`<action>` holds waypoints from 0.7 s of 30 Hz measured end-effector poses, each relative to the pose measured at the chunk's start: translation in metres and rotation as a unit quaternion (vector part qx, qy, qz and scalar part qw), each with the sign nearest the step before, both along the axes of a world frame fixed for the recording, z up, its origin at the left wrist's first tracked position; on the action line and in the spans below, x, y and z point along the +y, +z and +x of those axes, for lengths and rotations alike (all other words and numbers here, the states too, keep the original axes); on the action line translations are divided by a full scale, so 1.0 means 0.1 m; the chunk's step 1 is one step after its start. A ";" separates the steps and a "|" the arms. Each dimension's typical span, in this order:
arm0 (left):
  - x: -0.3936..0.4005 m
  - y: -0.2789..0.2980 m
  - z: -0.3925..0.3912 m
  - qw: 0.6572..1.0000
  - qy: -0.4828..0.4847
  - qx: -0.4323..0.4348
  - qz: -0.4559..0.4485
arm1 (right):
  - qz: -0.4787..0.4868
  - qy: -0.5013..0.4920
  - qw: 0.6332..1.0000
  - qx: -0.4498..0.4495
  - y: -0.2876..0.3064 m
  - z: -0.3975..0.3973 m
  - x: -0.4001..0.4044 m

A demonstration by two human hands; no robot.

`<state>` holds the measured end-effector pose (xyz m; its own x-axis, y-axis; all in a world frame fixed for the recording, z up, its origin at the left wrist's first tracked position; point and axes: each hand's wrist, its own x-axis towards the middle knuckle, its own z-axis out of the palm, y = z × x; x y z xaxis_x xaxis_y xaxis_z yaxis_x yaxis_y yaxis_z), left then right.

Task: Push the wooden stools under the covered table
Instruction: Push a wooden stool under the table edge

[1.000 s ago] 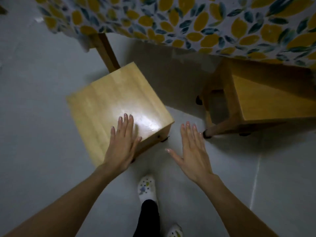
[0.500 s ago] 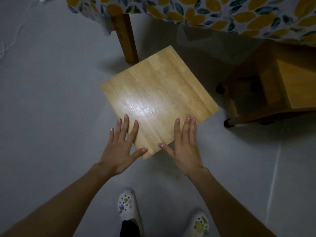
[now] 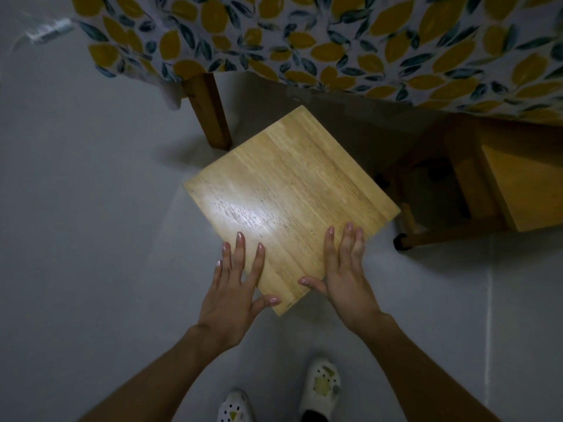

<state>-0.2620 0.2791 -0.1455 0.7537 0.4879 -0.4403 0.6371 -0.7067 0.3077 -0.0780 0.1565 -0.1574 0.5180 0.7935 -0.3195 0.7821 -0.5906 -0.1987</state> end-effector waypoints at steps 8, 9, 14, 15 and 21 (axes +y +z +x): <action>0.77 0.00 0.79 1.000 -0.019 0.017 0.011 | -0.007 -0.005 1.000 0.022 0.05 0.78 0.77; 0.89 0.00 0.90 1.000 -0.018 0.016 0.012 | 0.003 -0.002 1.000 0.022 0.07 0.89 0.87; 1.44 0.00 1.47 0.999 -0.022 0.013 0.021 | -0.033 -0.010 0.998 0.054 0.19 1.45 1.45; 1.54 0.01 1.57 0.999 -0.022 0.015 0.023 | -0.030 -0.011 0.998 0.051 0.19 1.55 1.54; 1.91 0.00 1.85 0.999 -0.023 0.007 0.030 | -0.008 -0.026 0.998 0.049 0.16 1.81 1.85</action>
<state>-0.0766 0.4697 -0.1459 0.7697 0.4790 -0.4220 0.6076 -0.7524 0.2544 0.1030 0.3415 -0.1417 0.5248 0.7603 -0.3828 0.7269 -0.6343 -0.2632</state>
